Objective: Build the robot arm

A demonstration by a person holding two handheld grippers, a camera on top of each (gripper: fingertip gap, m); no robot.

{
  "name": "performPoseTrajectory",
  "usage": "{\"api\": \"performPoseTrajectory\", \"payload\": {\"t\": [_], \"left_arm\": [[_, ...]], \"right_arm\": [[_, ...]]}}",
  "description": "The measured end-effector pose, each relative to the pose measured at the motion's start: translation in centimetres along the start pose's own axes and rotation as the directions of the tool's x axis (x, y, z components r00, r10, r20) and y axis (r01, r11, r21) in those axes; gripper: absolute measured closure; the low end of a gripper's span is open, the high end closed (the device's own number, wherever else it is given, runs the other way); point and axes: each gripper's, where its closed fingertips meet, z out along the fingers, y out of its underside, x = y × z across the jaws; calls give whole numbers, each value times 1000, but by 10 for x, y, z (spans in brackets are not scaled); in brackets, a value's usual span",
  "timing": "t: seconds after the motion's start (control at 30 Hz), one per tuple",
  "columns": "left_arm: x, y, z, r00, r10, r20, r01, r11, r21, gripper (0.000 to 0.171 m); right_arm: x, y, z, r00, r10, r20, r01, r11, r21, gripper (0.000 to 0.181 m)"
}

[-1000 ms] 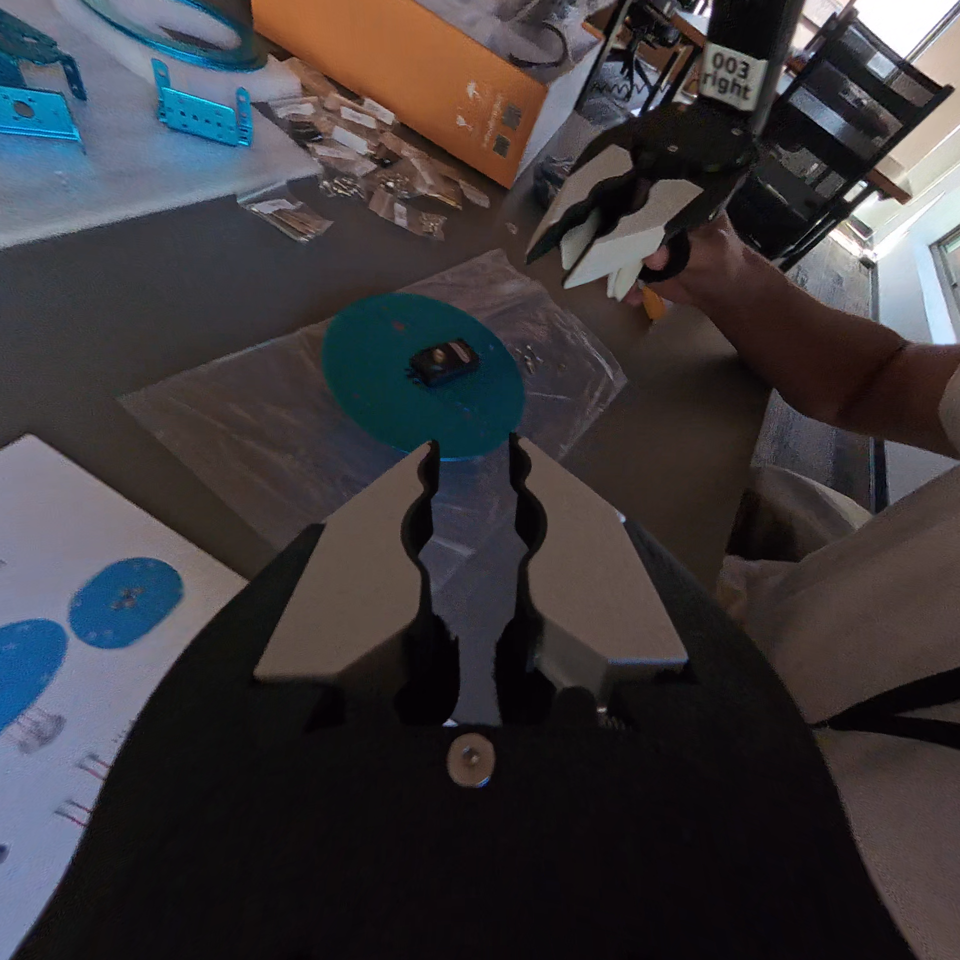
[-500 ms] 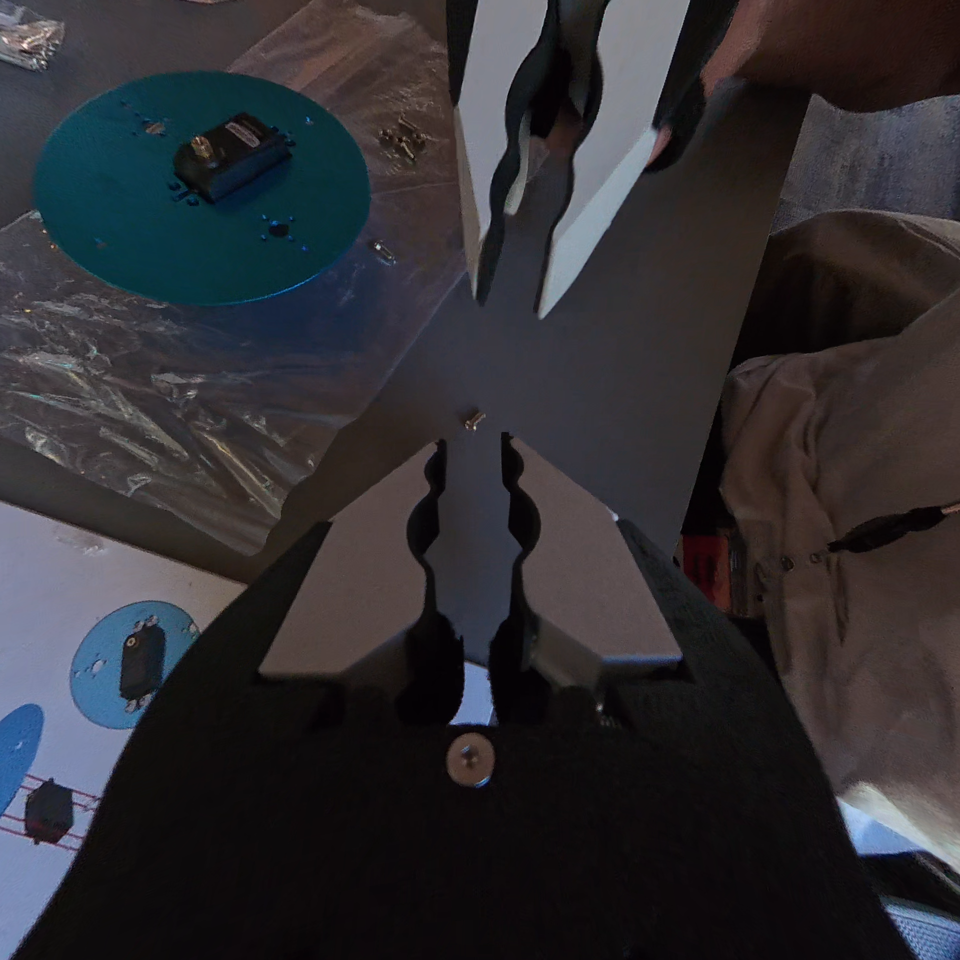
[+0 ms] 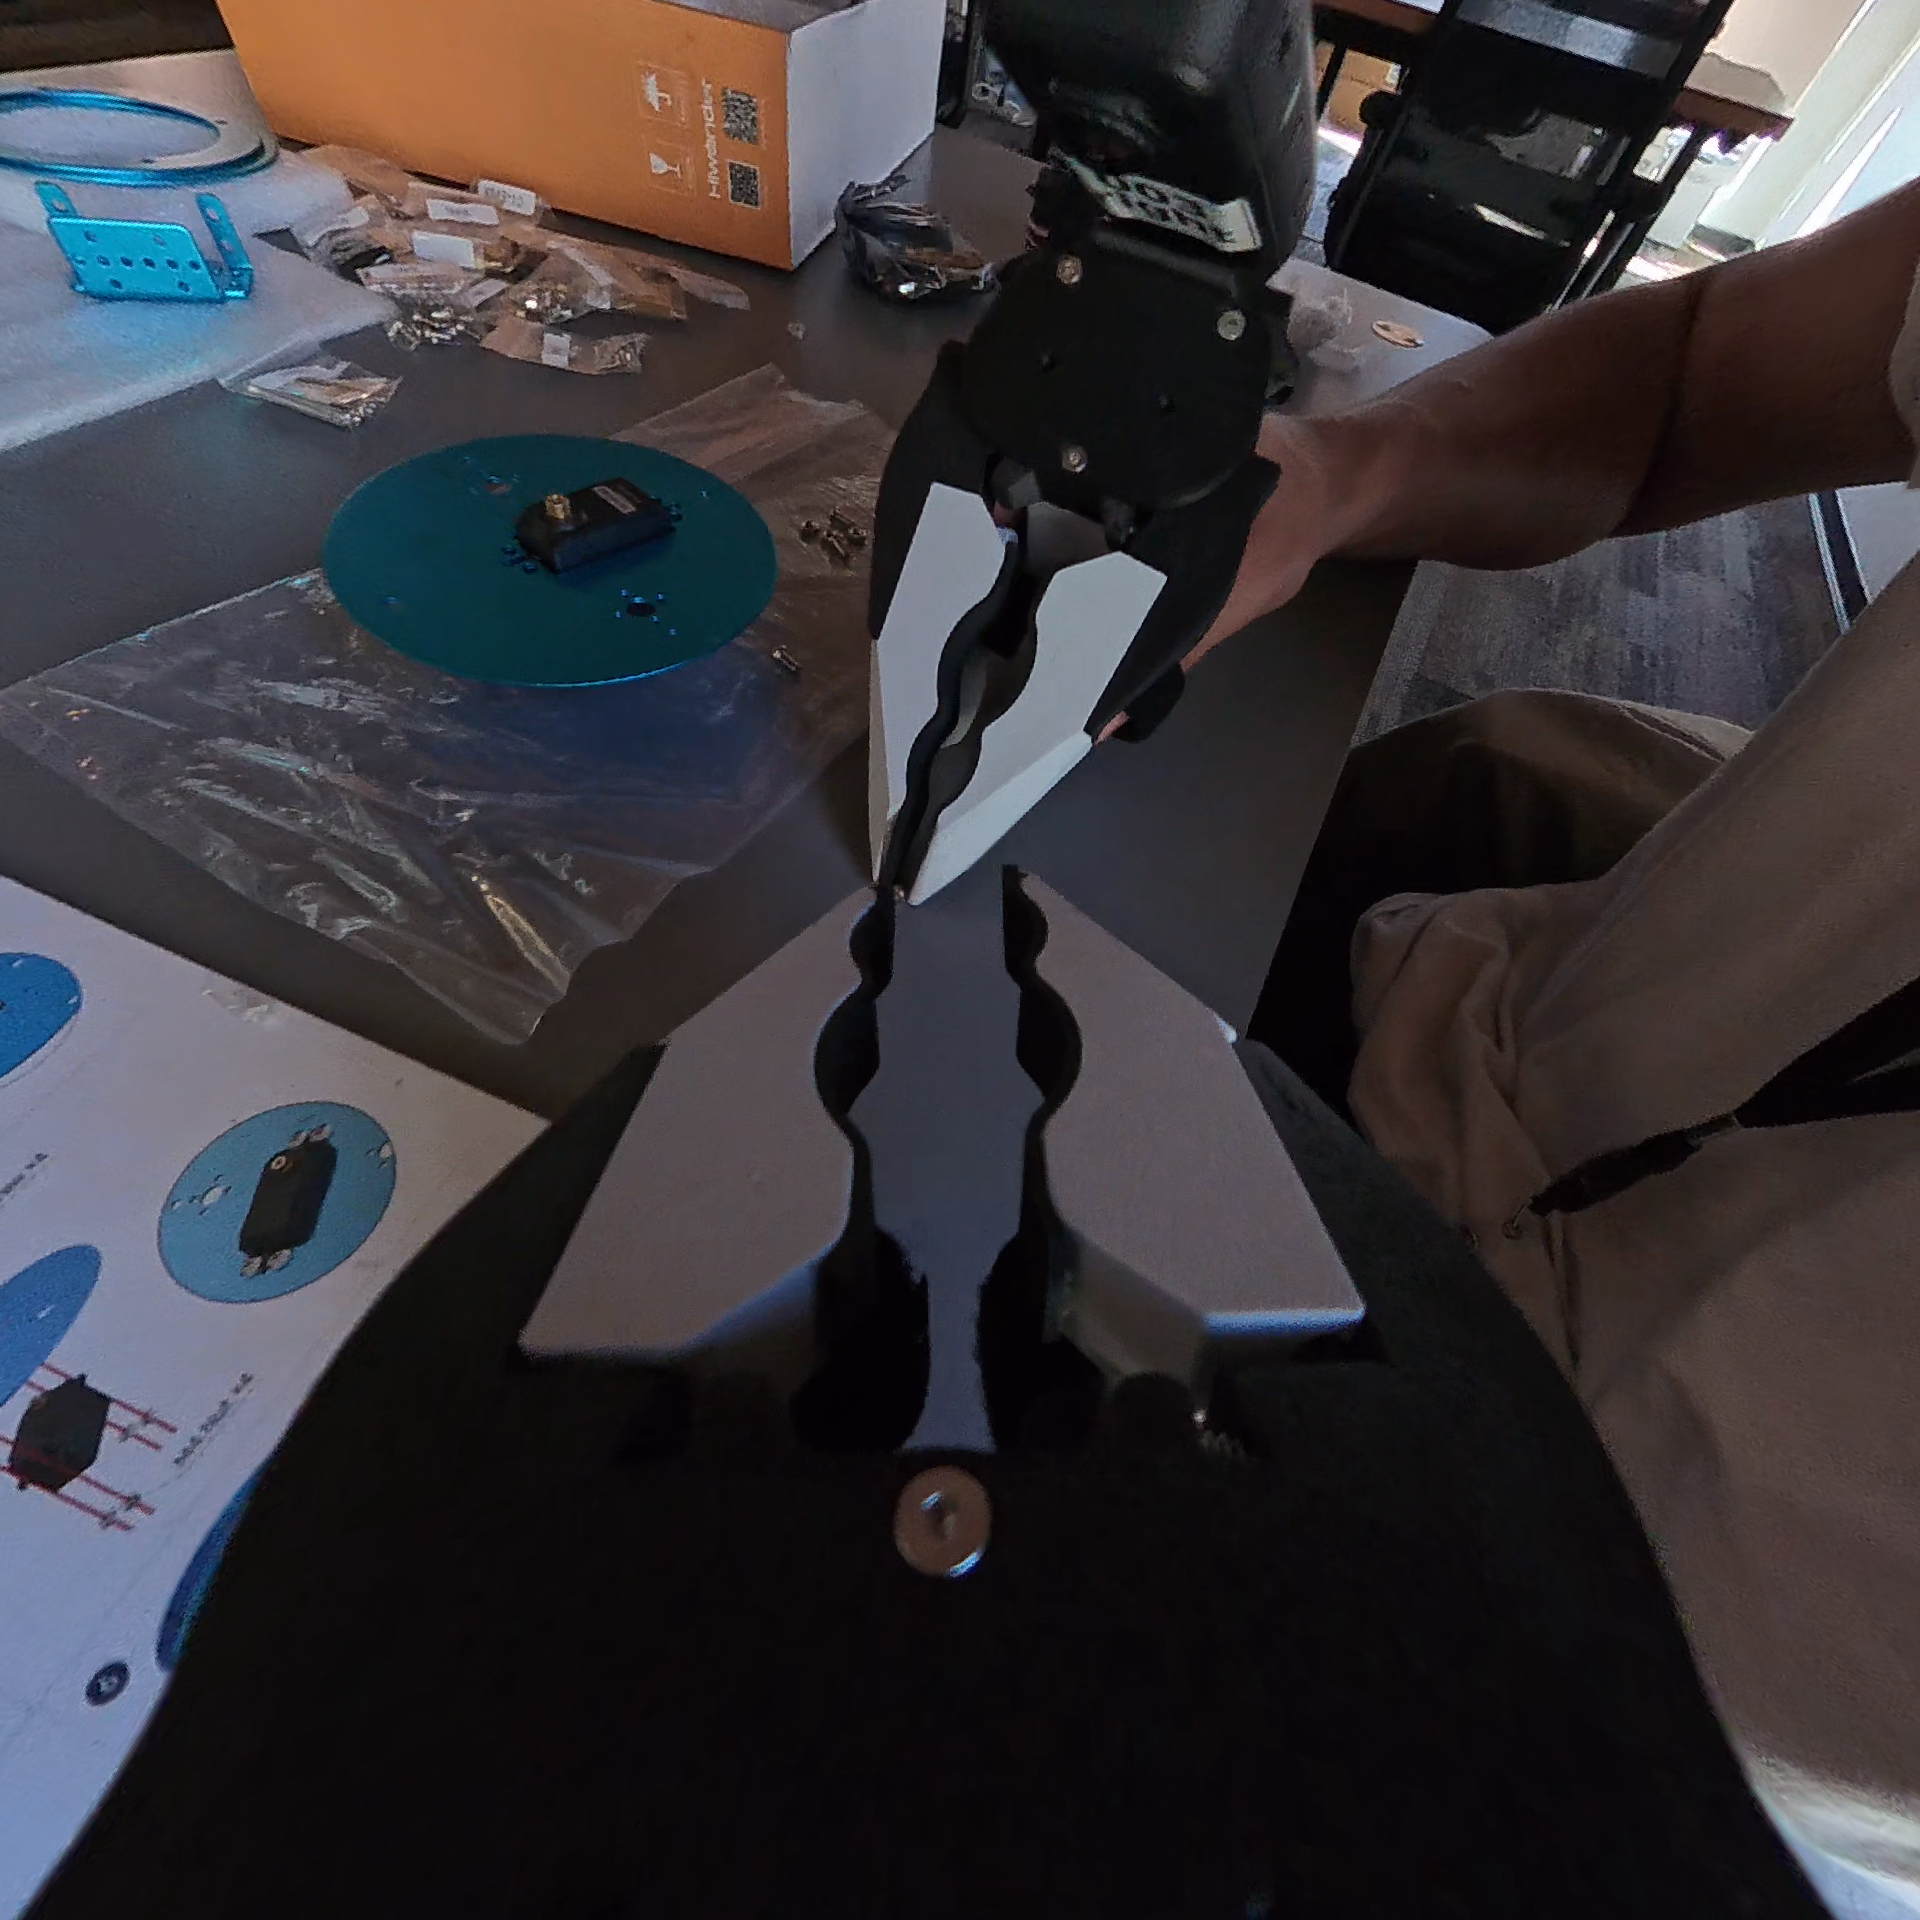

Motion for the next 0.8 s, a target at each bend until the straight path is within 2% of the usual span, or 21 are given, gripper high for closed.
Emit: {"api": "performPoseTrajectory", "payload": {"t": [0.07,0.13,0.17,0.23,0.33,0.4,0.47,0.63,0.8], "left_arm": [[1,-3,2,997,77,-5,-77,997,12,152],[11,-9,5,977,213,-22,-211,976,43,152],[16,-12,6,960,279,-21,-278,960,45,152],[21,-16,10,930,368,-15,-368,930,16,157],[27,-34,13,885,464,-35,-463,886,33,156],[34,-53,13,856,514,-54,-507,856,103,156],[44,-59,14,833,541,-114,-529,840,124,156],[50,-55,26,799,576,-174,-566,818,105,154],[50,-51,31,791,585,-182,-577,811,99,160]], "right_arm": [[0,-3,-6,999,28,31,-29,999,39,177],[-7,-18,-20,972,141,190,-170,974,148,177],[-13,-28,-31,930,191,312,-259,947,192,177],[-22,-48,-56,796,238,557,-429,870,241,178],[-34,-56,-78,572,260,778,-572,806,151,178],[-40,-58,-83,499,256,828,-596,795,114,178],[-42,-60,-88,466,239,852,-604,789,109,178],[-42,-62,-98,447,209,870,-609,783,125,178],[-49,-54,-93,478,209,853,-556,824,110,177]]}}
